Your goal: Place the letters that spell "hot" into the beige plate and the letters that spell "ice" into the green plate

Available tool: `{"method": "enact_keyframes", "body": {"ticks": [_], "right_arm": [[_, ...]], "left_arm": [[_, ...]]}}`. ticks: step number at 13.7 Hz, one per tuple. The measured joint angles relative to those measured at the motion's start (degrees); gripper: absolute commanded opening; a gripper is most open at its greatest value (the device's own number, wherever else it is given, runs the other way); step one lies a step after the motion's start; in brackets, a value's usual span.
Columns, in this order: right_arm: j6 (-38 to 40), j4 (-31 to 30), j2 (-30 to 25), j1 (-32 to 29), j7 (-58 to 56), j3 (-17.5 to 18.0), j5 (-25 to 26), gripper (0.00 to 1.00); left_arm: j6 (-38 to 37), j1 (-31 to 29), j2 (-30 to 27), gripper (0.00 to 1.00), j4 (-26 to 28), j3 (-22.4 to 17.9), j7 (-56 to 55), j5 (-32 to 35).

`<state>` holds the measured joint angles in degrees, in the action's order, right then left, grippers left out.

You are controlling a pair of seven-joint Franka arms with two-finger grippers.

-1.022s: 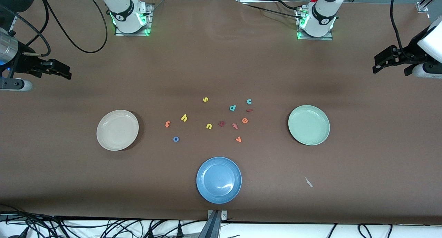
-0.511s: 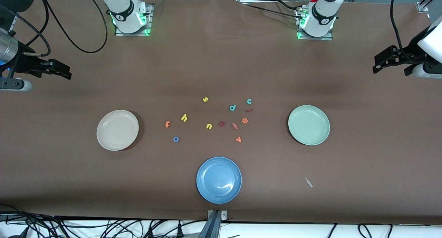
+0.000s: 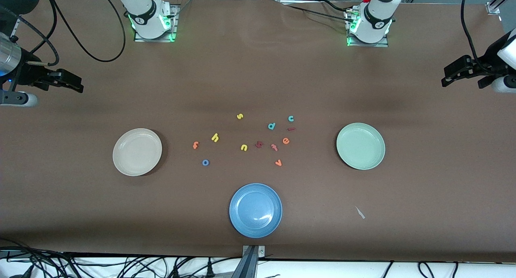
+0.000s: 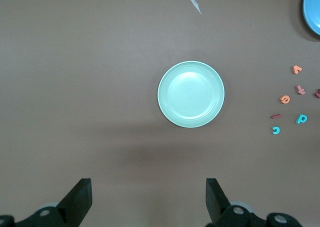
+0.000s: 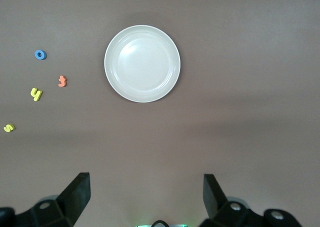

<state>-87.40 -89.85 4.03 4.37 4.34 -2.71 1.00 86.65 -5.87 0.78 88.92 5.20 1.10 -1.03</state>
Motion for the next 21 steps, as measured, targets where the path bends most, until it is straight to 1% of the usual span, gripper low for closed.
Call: {"method": "enact_keyframes", "body": {"ticks": [5, 21], "right_arm": [[0.0, 0.0, 0.0, 0.0, 0.0, 0.0, 0.0, 1.00], [0.0, 0.0, 0.0, 0.0, 0.0, 0.0, 0.0, 1.00]], "left_arm": [[0.0, -0.4, 0.5, 1.00, 0.0, -0.3, 0.0, 1.0], [-0.9, 0.4, -1.2, 1.00, 0.0, 0.5, 0.1, 1.0]]}}
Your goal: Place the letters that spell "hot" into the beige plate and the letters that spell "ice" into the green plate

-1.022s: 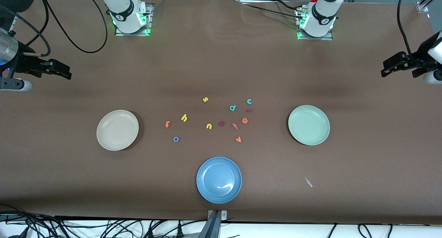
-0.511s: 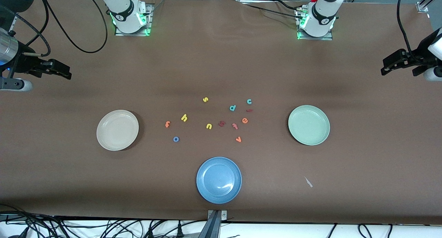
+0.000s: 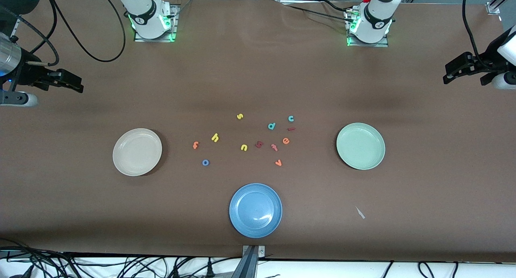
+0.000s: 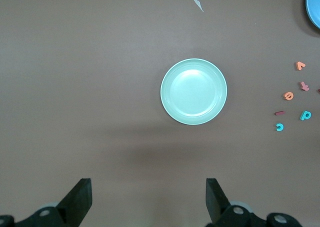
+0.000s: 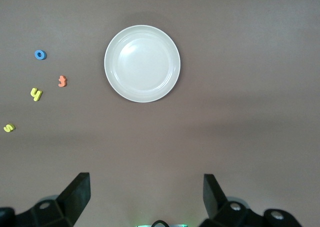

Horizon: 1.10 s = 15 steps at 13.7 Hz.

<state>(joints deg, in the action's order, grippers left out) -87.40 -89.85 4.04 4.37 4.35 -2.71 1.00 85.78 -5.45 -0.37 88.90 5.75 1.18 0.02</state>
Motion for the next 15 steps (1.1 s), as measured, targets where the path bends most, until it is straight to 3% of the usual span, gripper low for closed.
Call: {"method": "enact_keyframes", "body": {"ticks": [15], "right_arm": [[0.0, 0.0, 0.0, 0.0, 0.0, 0.0, 0.0, 1.00]], "left_arm": [[-1.0, 1.0, 0.0, 1.00, -0.1, 0.2, 0.0, 0.0]]}}
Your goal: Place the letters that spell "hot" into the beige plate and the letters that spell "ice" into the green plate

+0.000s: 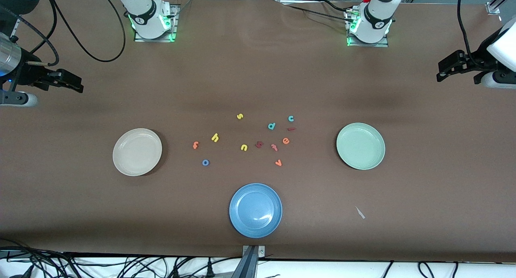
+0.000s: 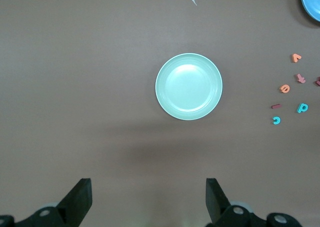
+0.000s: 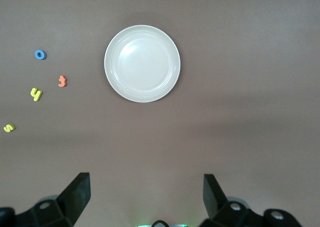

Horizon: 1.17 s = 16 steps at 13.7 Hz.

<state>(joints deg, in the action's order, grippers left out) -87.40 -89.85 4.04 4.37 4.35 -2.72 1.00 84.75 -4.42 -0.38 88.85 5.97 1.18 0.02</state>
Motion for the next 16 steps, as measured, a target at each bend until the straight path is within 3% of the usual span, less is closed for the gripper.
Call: {"method": "enact_keyframes", "body": {"ticks": [16], "right_arm": [[0.0, 0.0, 0.0, 0.0, 0.0, 0.0, 0.0, 1.00]], "left_arm": [[0.0, 2.5, 1.0, 1.00, 0.0, 0.1, -0.1, 0.0]]}}
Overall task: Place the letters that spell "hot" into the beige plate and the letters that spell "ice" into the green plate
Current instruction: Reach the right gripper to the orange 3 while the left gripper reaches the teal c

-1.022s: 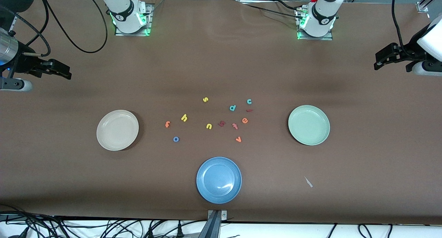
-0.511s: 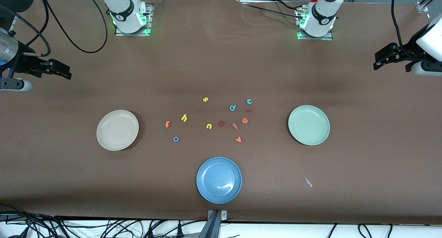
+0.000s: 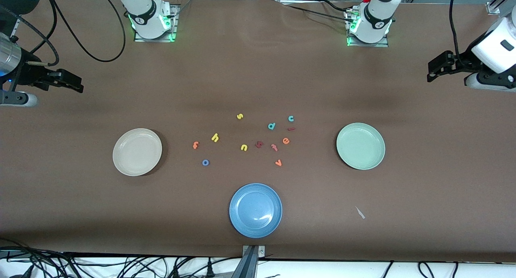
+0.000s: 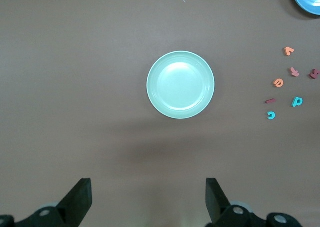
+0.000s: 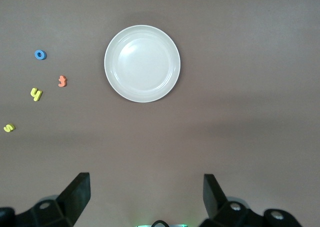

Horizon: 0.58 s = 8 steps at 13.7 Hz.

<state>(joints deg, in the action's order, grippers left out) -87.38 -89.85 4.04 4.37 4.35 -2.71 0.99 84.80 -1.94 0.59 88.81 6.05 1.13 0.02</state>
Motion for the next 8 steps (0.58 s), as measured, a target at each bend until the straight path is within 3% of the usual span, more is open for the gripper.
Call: {"method": "enact_keyframes", "body": {"ticks": [8], "right_arm": [[0.1, 0.0, 0.1, 0.7, 0.0, 0.2, -0.6, 1.00]], "left_arm": [[-0.1, 1.9, 4.0, 1.00, 1.4, 1.7, 0.0, 0.0]]}}
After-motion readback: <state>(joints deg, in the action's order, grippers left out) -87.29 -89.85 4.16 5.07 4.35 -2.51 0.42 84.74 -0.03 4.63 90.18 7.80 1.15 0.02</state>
